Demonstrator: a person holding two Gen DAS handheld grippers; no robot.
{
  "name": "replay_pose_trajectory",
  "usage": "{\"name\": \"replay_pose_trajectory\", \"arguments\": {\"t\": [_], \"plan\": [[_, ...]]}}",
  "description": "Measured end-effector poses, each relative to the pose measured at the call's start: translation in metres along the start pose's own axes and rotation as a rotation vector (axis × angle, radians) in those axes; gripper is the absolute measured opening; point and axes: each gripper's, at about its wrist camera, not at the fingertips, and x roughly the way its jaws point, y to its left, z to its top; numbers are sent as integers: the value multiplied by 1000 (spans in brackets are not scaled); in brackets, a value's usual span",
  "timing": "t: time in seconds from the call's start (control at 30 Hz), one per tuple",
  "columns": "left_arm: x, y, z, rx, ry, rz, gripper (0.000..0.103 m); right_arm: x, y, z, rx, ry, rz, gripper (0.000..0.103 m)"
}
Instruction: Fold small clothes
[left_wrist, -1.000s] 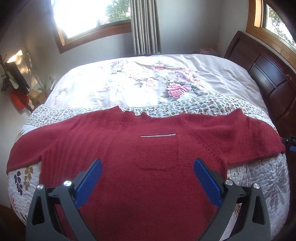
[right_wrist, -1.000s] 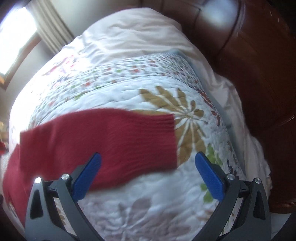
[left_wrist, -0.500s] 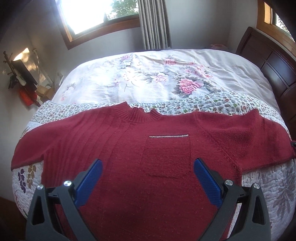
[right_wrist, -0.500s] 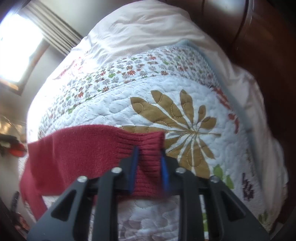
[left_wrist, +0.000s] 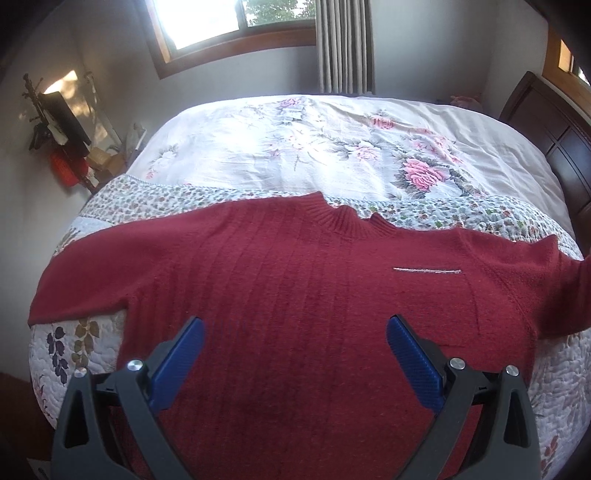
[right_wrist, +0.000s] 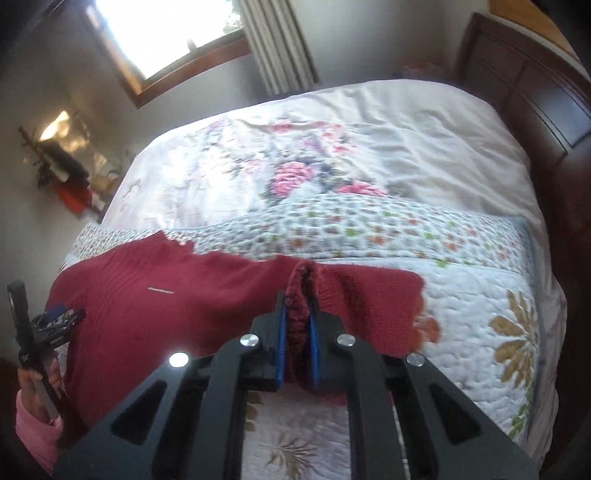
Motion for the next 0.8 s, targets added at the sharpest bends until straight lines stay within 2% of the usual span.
{"name": "replay_pose_trajectory", "arguments": {"t": [0.17, 0.27, 0.37, 0.4, 0.47, 0.53, 0.6, 0.67, 0.73, 0.8], "plan": [[-1, 42, -7, -36, 6, 12, 99, 34, 112, 5, -111, 44, 137, 10], [0, 60, -11, -52, 11, 20, 99, 60, 157, 3, -148, 79, 180, 10], [1, 69, -14, -54, 20, 20, 99, 94, 181, -1, -156, 129, 198, 11], [2, 70, -16, -52, 24, 19, 99, 108, 181, 0, -158, 144, 188, 12], [3, 68, -18, -41, 32, 10, 99, 132, 183, -7, -137, 202, 189, 23], [3, 62, -21, -22, 37, 1, 99, 141, 180, -14, -92, 226, 246, 24], [3, 55, -22, -3, 37, -4, 99, 130, 183, -17, -67, 206, 312, 27], [4, 43, -21, 10, 43, -21, 99, 103, 173, -17, -52, 156, 339, 50], [5, 28, -19, 18, 56, -55, 99, 73, 162, -12, -41, 111, 356, 52], [8, 8, -16, 21, 77, -105, 99, 49, 142, -15, -28, 89, 305, 52]]}}
